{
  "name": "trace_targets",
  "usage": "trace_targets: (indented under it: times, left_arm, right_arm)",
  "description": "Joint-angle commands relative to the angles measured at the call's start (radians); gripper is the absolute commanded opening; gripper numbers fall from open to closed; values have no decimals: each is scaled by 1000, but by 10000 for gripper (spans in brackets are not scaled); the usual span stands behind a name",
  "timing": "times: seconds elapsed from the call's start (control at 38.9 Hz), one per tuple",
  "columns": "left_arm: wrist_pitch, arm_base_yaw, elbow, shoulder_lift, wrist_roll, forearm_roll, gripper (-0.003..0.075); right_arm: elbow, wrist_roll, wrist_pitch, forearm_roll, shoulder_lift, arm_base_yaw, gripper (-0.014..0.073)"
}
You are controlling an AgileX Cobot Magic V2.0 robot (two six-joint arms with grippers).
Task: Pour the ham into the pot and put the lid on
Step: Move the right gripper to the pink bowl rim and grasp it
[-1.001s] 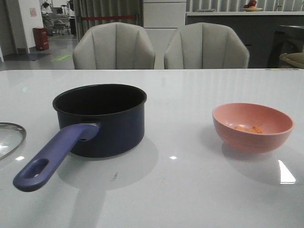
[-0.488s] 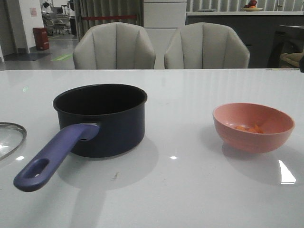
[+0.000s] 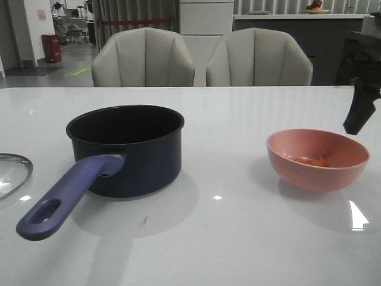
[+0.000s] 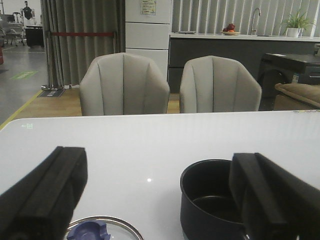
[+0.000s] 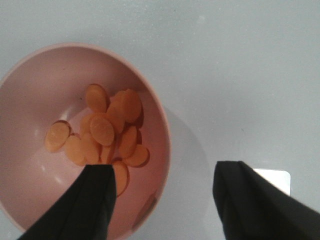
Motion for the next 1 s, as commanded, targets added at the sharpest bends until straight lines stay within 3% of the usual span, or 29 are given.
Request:
trace_targets:
  times: [0.0, 0.15, 0.44, 0.98]
  left_arm:
    - [-81, -9, -27, 8, -1, -4, 617]
    - [-81, -9, -27, 8, -1, -4, 617]
    - [-80, -9, -27, 8, -1, -4, 617]
    - [-71, -9, -26, 8, -1, -4, 617]
  right_arm:
    - [-50, -31, -19, 14, 7, -6, 524]
    - [-63, -48, -27, 14, 55, -6, 494]
    - [-63, -68, -13, 62, 115, -6, 191]
    - [-95, -163, -36, 71, 86, -6, 129]
